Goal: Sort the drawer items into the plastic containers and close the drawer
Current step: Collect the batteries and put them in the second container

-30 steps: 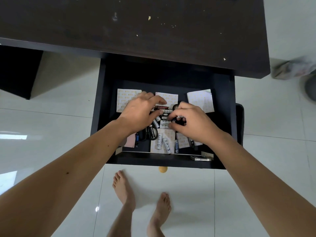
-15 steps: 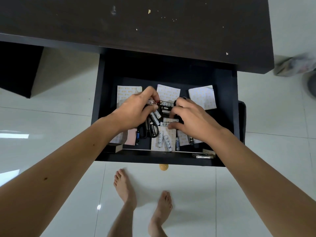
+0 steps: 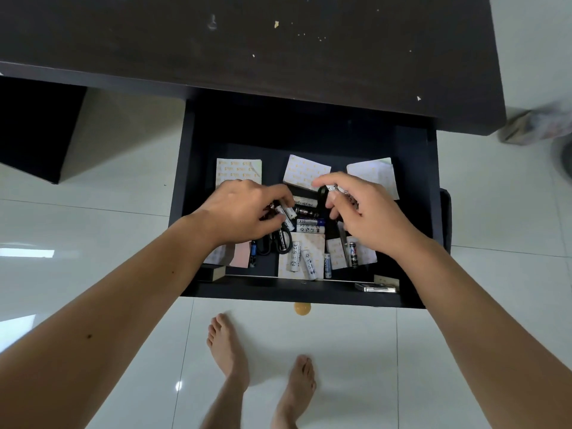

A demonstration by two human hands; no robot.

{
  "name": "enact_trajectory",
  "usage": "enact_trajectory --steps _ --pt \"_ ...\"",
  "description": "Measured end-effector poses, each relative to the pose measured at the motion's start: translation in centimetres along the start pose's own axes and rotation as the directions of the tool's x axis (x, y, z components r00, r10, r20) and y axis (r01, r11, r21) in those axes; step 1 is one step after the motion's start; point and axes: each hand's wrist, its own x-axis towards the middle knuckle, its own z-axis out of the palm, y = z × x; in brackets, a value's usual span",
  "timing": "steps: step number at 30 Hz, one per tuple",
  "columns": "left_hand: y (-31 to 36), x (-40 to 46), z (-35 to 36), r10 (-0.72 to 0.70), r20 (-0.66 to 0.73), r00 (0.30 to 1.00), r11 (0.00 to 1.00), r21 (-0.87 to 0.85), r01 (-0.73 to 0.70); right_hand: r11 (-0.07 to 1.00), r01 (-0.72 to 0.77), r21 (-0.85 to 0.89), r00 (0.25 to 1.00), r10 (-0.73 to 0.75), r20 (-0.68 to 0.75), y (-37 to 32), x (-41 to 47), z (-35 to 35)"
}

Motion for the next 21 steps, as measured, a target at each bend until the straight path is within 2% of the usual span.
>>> enact_trajectory --steps 4,10,18,21 --pt "-0.2 0.4 0.5 0.011 0.028 1.000 0.998 0.058 -0.012 1.000 0.007 -0.026 1.000 -0.006 0.031 0.2 0.3 0.6" --pt "-0.4 1.1 0.6 -0.048 0.041 0.998 0.998 0.039 0.046 0.996 0.000 -0.094 0.999 0.004 0.039 0.4 0.9 1.0" --pt "0.2 1.4 -0.1 -0.062 0.091 0.994 0.995 0.088 0.054 0.959 -0.070 -0.274 0.998 0.067 -0.021 -1.0 2.2 0.7" --pt "0.0 1.4 0.0 -0.074 0.068 0.995 0.996 0.062 0.070 0.902 -0.085 -0.424 0.994 0.103 0.020 -1.0 3.0 1.4"
